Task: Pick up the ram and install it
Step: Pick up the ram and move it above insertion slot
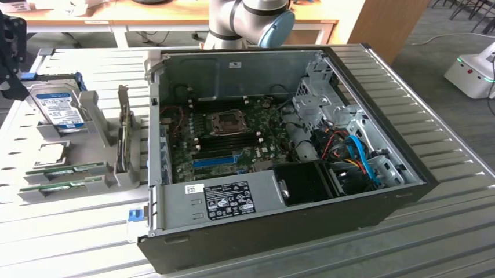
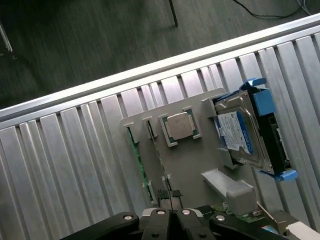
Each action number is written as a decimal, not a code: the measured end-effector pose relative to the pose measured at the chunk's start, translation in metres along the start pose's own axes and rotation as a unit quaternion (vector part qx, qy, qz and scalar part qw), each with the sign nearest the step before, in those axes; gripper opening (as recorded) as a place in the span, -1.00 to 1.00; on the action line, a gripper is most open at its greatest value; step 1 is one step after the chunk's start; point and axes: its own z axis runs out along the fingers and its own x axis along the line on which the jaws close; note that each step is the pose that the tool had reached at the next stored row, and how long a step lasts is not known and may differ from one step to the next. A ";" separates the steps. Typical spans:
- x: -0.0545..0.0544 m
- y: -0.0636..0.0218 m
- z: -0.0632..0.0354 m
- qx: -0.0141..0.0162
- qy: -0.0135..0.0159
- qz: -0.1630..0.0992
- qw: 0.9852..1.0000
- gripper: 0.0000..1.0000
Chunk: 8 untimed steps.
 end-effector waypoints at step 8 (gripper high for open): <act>0.000 0.0000 0.0000 -0.001 0.002 -0.047 0.999 -0.79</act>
